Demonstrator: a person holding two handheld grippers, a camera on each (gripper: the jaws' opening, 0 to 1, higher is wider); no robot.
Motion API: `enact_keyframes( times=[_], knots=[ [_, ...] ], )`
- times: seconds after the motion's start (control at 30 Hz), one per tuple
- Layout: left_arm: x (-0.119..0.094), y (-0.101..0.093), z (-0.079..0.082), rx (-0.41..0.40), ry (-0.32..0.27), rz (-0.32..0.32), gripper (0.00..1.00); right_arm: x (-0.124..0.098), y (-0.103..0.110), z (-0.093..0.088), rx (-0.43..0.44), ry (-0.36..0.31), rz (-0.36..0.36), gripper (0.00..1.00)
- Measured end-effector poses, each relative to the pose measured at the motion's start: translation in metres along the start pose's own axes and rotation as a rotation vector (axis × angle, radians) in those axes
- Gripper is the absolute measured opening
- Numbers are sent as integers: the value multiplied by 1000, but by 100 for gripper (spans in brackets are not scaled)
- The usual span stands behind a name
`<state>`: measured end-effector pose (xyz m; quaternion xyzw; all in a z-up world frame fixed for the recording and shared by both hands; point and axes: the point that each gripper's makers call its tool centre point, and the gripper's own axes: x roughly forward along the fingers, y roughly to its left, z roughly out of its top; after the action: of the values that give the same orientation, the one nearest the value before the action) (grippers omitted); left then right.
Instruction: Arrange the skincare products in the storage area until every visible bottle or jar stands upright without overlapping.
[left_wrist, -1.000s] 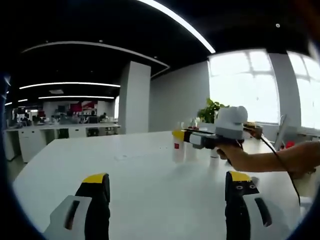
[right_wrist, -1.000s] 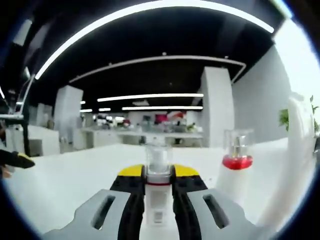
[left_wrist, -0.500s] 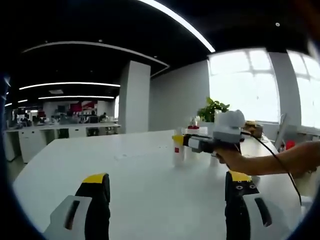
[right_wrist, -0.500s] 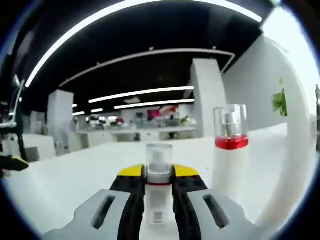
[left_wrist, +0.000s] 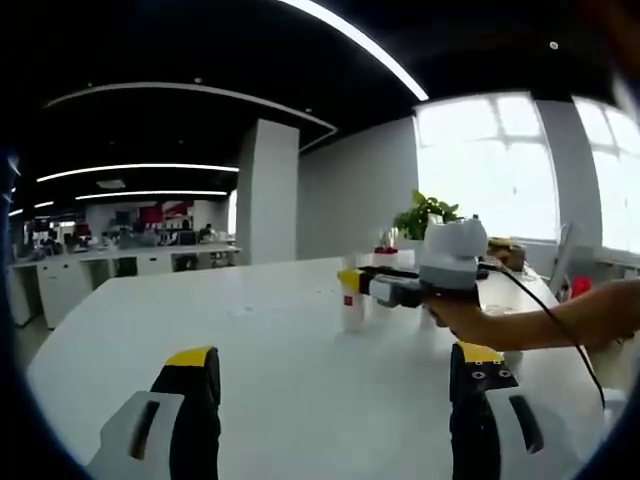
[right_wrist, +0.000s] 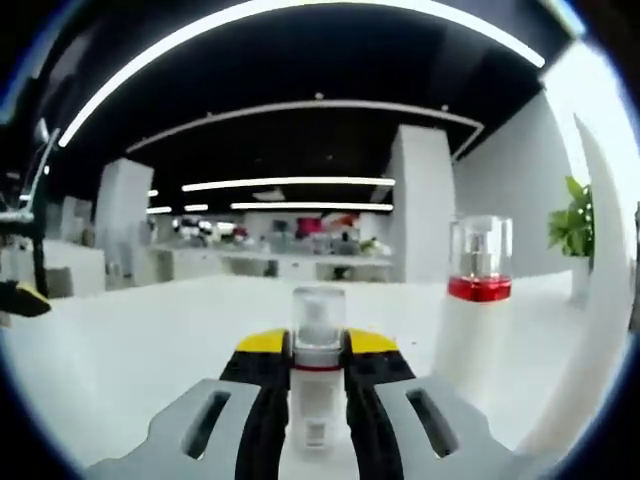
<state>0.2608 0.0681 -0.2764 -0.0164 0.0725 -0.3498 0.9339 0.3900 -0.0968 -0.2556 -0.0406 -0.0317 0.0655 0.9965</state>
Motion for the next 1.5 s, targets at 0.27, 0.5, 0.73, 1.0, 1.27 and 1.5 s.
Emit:
enact_keyframes(
  times=[0.27,0.5,0.73,1.0,1.27,1.5],
  knots=[
    [0,-3,-2,3,6,-1,98,0,-4,-1,-12,-2,-4,18],
    [1,-2,-2,3,9,-1,98,2,-2,-3,-1,19,11,19],
    [0,-2,-2,3,10,-2,98,3,4,-16,9,95,33,35],
    [0,-2,0,-1,4,-3,99,0,9,-15,22,88,51,45],
    [-1,-2,-1,0,4,-2,99,0,10,-8,55,77,59,59],
    [0,-3,-2,4,8,-3,99,-4,11,-3,61,65,77,66]
  ],
)
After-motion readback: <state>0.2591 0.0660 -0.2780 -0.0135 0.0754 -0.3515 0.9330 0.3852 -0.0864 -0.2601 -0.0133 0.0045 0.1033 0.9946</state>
